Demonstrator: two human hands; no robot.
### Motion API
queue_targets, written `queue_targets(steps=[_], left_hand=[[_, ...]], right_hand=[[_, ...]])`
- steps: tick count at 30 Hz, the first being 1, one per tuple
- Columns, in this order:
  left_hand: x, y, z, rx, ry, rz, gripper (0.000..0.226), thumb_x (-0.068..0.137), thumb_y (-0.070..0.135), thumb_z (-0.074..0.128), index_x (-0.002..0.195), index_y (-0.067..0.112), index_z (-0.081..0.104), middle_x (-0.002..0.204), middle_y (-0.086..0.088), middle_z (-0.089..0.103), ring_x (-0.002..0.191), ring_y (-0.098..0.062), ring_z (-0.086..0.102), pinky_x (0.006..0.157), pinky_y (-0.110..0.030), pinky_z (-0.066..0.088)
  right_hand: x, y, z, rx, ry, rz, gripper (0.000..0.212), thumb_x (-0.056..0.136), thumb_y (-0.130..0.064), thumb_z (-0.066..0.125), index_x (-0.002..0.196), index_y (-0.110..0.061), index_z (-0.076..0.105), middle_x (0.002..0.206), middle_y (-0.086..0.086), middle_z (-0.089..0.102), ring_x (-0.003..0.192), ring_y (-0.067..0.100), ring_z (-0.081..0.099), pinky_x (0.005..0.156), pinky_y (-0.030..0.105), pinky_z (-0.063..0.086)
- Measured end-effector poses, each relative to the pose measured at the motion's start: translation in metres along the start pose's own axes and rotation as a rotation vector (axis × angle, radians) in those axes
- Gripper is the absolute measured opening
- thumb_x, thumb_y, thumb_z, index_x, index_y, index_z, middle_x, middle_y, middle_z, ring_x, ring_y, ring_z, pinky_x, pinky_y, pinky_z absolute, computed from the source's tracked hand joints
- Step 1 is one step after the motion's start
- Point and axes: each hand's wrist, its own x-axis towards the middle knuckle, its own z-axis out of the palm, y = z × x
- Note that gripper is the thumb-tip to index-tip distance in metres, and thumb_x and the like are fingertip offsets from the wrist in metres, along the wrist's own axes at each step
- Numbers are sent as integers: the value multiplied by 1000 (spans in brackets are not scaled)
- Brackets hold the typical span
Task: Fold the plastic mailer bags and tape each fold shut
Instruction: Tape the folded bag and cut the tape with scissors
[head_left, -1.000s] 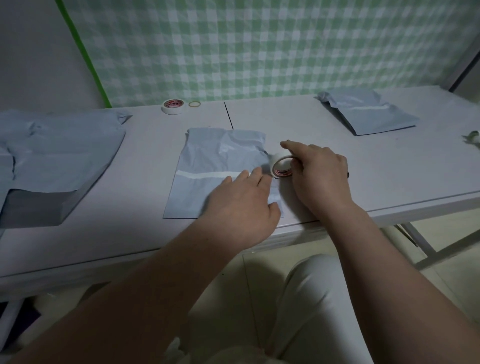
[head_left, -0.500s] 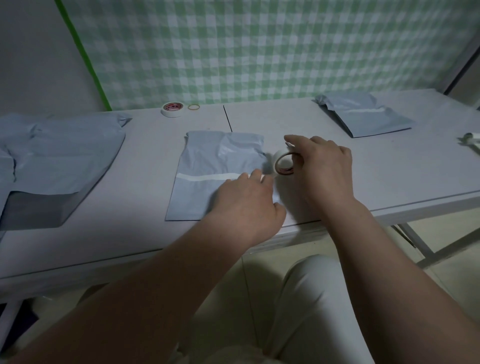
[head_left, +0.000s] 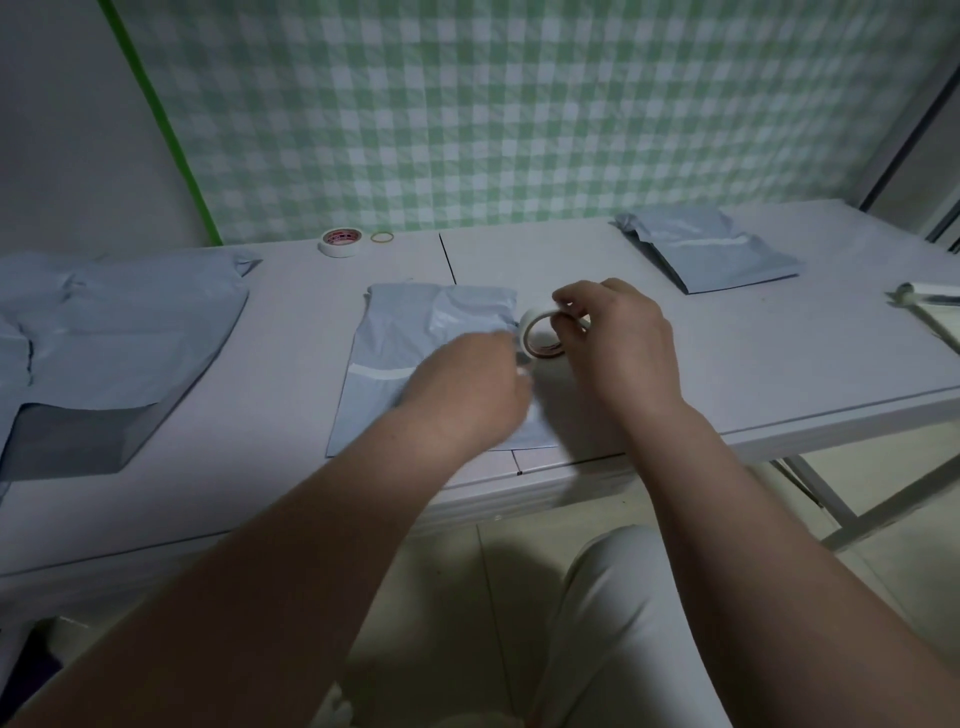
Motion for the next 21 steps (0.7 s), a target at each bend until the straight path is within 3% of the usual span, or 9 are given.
queue_targets(steps=[4, 6, 8, 10, 12, 14, 16, 18, 21], left_hand=[[11, -6, -4, -279, 133, -35, 23, 88, 26, 61, 109, 18, 60, 90, 0, 66, 93, -23, 59, 73, -27, 40], [14, -10, -1, -326, 139, -37, 8, 86, 25, 64, 79, 22, 60, 67, 7, 56, 76, -21, 55, 61, -25, 29], [16, -17, 5, -404, 135, -82, 29, 87, 25, 64, 61, 24, 49, 60, 8, 56, 68, -20, 57, 61, -29, 33], [16, -23, 9, -584, 135, -134, 29, 88, 23, 62, 61, 23, 52, 60, 3, 64, 71, -20, 68, 69, -33, 45], [14, -27, 10, -672, 137, -162, 20, 89, 22, 62, 69, 21, 60, 64, -3, 67, 66, -11, 68, 71, -32, 48], [13, -30, 11, -761, 114, -191, 12, 89, 21, 63, 77, 19, 65, 70, -8, 69, 60, -7, 65, 73, -33, 49], [14, -33, 11, -872, 101, -216, 12, 88, 19, 64, 77, 20, 67, 68, -7, 68, 63, -15, 64, 74, -38, 49], [14, -36, 11, -950, 83, -240, 14, 88, 15, 64, 76, 19, 67, 66, -5, 67, 66, -18, 63, 76, -38, 49], [14, -38, 10, -1004, 56, -242, 13, 89, 8, 61, 79, 15, 65, 68, -7, 65, 63, -12, 62, 72, -26, 50]], right_hand=[[-2, -7, 0, 33, 10, -76, 23, 86, -20, 62, 108, -16, 68, 100, 8, 63, 87, 30, 61, 71, 33, 43], [-4, -7, -3, 116, 2, -85, 27, 83, -22, 68, 109, -16, 69, 100, 7, 65, 84, 27, 63, 74, 34, 48], [-7, 1, -11, 134, 22, -8, 28, 85, -27, 67, 112, -17, 69, 103, 6, 66, 87, 25, 64, 78, 35, 49], [-10, 16, -21, -51, 13, 128, 23, 91, -25, 55, 109, -17, 68, 105, 8, 63, 98, 30, 58, 72, 32, 43], [-14, 25, -29, -271, -101, 231, 19, 91, -18, 47, 97, -14, 66, 97, 11, 59, 100, 33, 53, 66, 29, 32], [-17, 23, -33, -337, -243, 306, 14, 89, -17, 48, 91, -13, 61, 91, 9, 54, 92, 31, 50, 66, 29, 32], [-16, 18, -37, -347, -324, 366, 6, 88, -19, 54, 88, -13, 56, 88, 7, 49, 81, 28, 45, 67, 29, 36], [-12, 13, -40, -361, -333, 399, 17, 86, -21, 60, 80, -13, 47, 83, 5, 44, 78, 27, 43, 66, 28, 36], [-7, 6, -45, -367, -359, 442, 35, 81, -23, 68, 66, -13, 39, 71, 0, 38, 77, 26, 45, 65, 27, 36]])
